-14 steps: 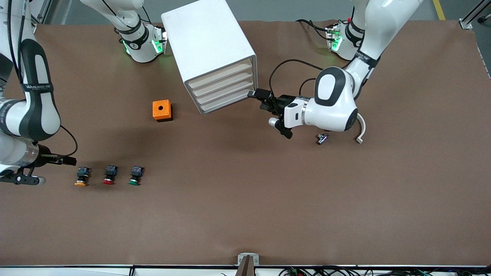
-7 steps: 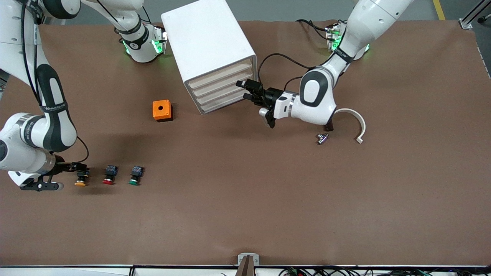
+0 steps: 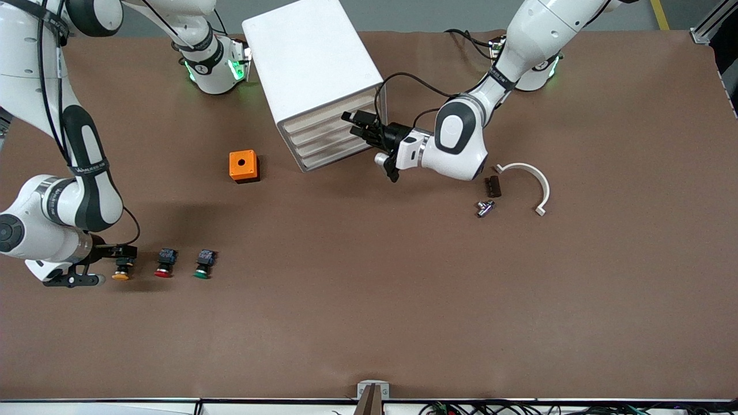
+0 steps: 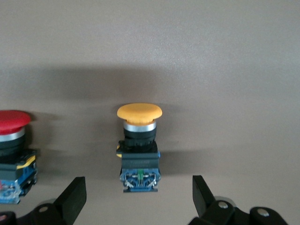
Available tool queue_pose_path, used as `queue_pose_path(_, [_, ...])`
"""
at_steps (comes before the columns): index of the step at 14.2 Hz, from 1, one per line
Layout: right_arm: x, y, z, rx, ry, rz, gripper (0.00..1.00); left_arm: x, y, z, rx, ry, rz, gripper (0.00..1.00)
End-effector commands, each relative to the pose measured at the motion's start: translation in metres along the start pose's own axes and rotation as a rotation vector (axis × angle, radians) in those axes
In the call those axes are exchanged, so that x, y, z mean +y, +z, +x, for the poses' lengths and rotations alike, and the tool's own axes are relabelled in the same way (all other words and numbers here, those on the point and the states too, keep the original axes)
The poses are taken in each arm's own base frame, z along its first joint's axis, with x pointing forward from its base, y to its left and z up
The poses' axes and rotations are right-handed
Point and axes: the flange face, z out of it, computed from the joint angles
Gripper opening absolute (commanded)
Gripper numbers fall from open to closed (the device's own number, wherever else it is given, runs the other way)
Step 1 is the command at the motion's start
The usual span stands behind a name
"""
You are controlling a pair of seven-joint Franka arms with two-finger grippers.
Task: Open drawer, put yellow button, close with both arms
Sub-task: 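Grasp the drawer handle with the left gripper while the right gripper grasps the yellow button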
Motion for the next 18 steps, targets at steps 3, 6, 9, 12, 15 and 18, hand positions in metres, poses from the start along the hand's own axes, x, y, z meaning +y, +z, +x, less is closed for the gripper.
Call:
queue_pose_path(3, [0.003, 0.014, 0.005, 0.018, 0.013, 0.027, 1.0, -0.008, 0.028, -0.007, 0.022, 0.083, -0.052, 0.72])
queue_pose_path(6, [0.002, 0.02, 0.006, 0.02, 0.028, 0.045, 1.0, -0.014, 0.045, -0.012, 0.039, 0.106, -0.065, 0.72])
queue_pose_path(9, [0.003, 0.025, 0.007, 0.027, 0.028, 0.042, 1.0, -0.014, 0.051, -0.013, 0.042, 0.111, -0.058, 0.57])
queue_pose_path(12, [0.002, 0.027, 0.006, 0.026, 0.029, 0.042, 1.0, -0.008, 0.049, -0.011, 0.046, 0.12, -0.059, 0.39])
queue_pose_path(15, [0.001, 0.027, 0.007, 0.024, 0.031, 0.043, 0.6, 0.002, 0.048, -0.007, 0.051, 0.126, -0.066, 0.36])
queue_pose_path(18, [0.001, 0.026, 0.007, 0.024, 0.029, 0.043, 0.39, 0.006, 0.048, -0.006, 0.052, 0.131, -0.067, 0.27])
